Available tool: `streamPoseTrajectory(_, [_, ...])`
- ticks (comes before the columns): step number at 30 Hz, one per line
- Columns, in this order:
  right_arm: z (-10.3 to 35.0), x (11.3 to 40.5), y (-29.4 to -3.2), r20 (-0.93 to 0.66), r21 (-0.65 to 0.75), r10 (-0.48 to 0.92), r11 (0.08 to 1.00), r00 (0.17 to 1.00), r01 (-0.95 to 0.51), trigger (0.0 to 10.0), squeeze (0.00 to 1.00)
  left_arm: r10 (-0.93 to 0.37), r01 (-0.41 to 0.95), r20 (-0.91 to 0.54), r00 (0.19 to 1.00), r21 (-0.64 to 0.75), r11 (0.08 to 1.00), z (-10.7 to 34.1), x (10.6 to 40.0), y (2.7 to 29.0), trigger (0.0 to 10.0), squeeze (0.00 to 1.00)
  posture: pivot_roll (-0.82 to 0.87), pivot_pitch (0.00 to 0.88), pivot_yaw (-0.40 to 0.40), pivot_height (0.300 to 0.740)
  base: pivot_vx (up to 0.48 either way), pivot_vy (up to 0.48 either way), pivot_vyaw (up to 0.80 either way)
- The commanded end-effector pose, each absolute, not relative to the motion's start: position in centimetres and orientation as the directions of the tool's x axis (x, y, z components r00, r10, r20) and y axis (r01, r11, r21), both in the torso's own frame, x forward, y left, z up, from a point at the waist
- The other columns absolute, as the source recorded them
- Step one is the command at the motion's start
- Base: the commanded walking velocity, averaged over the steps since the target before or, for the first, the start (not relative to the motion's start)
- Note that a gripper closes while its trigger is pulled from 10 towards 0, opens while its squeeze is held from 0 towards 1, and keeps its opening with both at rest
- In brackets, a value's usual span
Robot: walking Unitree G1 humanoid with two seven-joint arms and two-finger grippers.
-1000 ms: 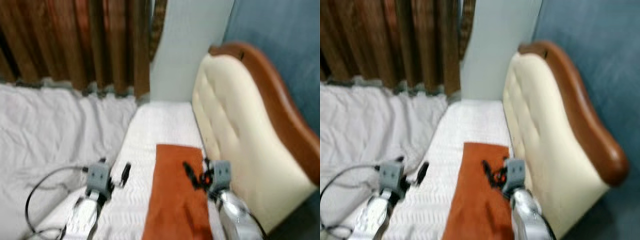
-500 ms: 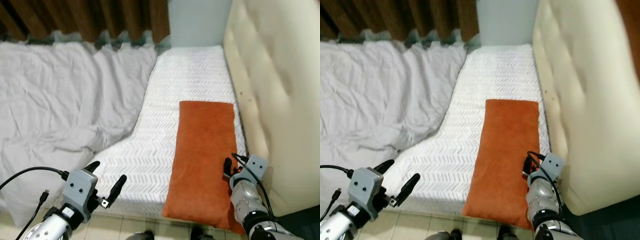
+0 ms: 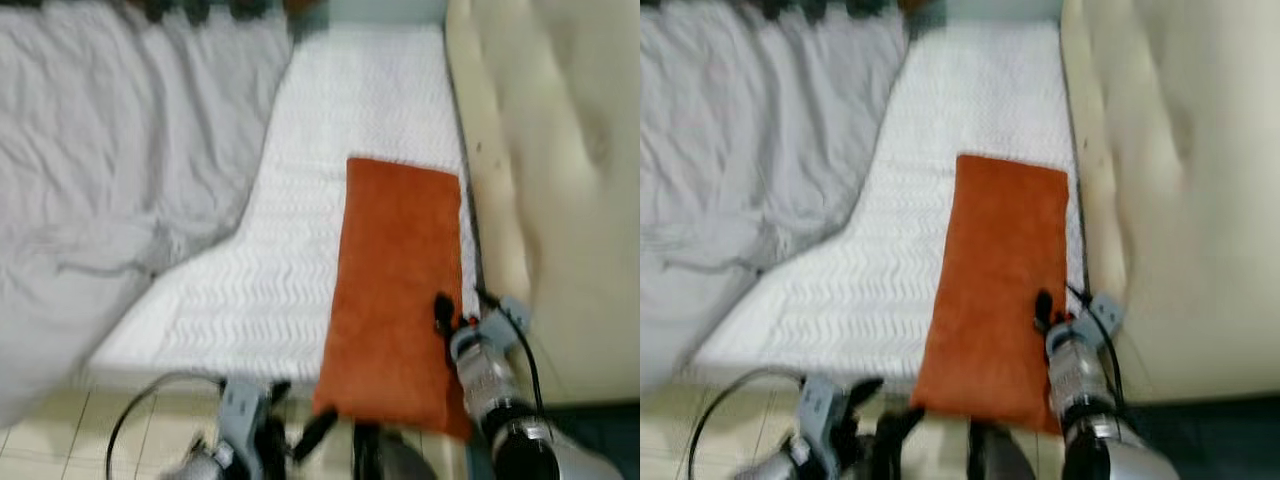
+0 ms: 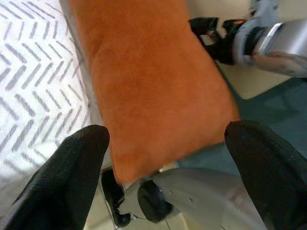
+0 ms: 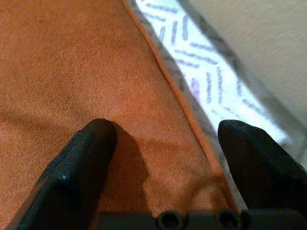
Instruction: Clean up the room
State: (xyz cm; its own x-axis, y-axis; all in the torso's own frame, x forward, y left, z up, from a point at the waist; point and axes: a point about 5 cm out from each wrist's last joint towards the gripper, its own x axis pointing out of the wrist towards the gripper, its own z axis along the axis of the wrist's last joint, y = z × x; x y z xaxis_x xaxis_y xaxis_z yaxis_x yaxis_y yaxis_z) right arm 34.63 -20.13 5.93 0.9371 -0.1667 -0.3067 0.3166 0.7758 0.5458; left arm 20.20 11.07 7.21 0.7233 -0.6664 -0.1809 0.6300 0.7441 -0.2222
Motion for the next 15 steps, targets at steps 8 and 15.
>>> streamPoseTrajectory(8, [3.1,33.1,-18.5,-0.450,0.672,-0.069,0.631,0.890,0.389,10.0,1.00,-0.649,0.596,-0.202,0.734,-0.268,0.757,5.6,20.8,10.6,10.0,0.00,0.15,0.580,-0.014,0.740,0.000,0.000,0.00])
streamPoseTrajectory(15, [2.9,33.0,-18.4,-0.446,0.706,-0.058,0.590,0.893,0.391,10.0,1.00,-0.623,0.568,-0.196,0.758,-0.271,0.777,5.8,20.5,11.3,10.0,0.00,0.16,0.578,-0.012,0.740,0.000,0.000,0.00])
